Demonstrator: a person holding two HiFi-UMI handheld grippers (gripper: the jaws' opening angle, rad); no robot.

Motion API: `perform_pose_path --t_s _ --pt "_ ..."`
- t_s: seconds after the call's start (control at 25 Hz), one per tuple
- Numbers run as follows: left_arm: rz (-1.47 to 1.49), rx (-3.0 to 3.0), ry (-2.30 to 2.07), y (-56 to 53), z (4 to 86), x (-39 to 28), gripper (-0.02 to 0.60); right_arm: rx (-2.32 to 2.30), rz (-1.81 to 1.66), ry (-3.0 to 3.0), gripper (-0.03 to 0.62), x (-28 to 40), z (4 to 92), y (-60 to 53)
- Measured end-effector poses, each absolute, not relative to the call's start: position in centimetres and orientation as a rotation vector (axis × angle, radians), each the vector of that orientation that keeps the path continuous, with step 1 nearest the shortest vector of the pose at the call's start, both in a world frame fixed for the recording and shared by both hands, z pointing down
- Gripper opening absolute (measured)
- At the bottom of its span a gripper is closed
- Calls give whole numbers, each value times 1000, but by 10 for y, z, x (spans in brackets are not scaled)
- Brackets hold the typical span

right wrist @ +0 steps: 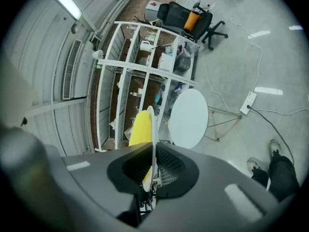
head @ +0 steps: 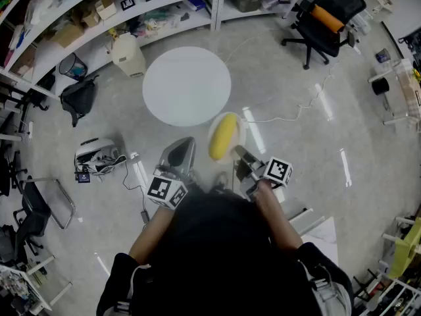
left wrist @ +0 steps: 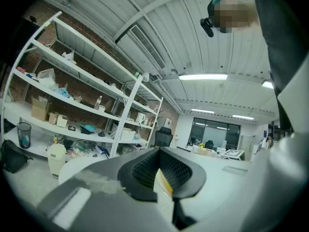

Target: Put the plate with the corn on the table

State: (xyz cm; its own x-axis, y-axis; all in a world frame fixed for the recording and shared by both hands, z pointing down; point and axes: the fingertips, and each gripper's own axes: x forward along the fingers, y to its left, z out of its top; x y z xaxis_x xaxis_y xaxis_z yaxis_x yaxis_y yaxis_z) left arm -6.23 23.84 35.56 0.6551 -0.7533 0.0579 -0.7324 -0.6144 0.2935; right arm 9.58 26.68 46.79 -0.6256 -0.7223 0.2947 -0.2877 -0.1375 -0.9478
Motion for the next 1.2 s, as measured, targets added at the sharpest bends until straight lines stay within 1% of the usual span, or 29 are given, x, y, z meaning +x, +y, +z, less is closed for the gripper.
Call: perform_pose_path --t_s 0.72,1.2 --pt "-107 2580 -1197 240 351 -57 5 -1134 -1812 1844 31 100 464 270" --pt "-106 2580 -1211 257 351 -33 5 -1131 -1825 1806 43 130 466 287"
